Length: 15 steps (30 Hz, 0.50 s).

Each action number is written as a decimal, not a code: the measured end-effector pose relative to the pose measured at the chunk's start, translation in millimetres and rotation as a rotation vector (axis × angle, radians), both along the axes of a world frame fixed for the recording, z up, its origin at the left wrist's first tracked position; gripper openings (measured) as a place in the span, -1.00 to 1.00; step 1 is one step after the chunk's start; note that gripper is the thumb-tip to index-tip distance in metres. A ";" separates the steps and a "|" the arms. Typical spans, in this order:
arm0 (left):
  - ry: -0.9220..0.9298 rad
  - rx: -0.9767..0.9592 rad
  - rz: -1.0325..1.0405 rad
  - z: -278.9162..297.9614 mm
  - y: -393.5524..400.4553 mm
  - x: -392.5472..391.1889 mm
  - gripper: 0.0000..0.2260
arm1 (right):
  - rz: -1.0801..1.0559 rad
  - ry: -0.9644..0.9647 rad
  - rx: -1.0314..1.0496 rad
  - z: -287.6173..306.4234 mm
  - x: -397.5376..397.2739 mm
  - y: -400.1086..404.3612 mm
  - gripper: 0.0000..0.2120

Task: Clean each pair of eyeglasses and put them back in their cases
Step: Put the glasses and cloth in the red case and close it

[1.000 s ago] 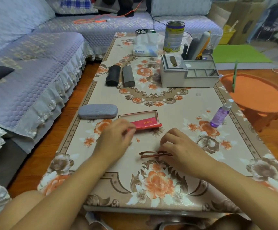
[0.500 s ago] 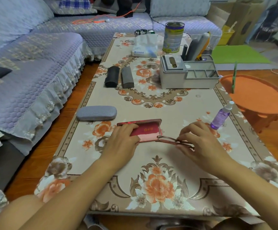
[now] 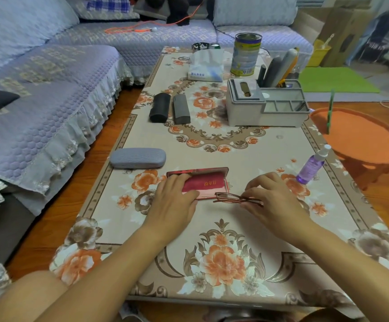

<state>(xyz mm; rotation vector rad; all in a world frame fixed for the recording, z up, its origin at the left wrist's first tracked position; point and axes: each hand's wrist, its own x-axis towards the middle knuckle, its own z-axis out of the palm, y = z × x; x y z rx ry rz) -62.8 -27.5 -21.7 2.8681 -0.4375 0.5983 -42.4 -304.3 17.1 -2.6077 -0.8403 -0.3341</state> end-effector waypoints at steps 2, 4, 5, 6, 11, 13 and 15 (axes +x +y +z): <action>-0.003 -0.057 0.020 0.8 0.1 -1.2 -0.85 | 0.002 -0.003 0.014 1.0 5.6 8.3 -0.77; -0.021 -0.072 0.030 -0.6 0.2 -2.7 -0.84 | -0.025 -0.033 0.021 4.6 11.3 19.9 -0.79; -0.030 -0.069 0.031 -1.9 0.3 -3.8 -0.83 | -0.044 -0.058 0.010 6.6 13.6 27.3 -0.80; -0.035 -0.067 0.033 -2.9 0.4 -5.1 -0.81 | -0.059 -0.086 -0.009 8.5 15.7 35.5 -0.82; -0.049 -0.146 0.052 -8.5 8.5 -12.7 -0.63 | -0.011 -0.281 -0.104 4.9 28.4 74.5 -0.90; -0.061 -0.170 0.040 -9.8 12.6 -15.4 -0.58 | 0.047 -0.347 -0.130 -1.5 34.6 84.0 -0.92; -0.071 -0.198 0.035 -10.4 17.3 -18.7 -0.61 | 0.077 -0.373 -0.142 -7.3 39.2 91.4 -0.91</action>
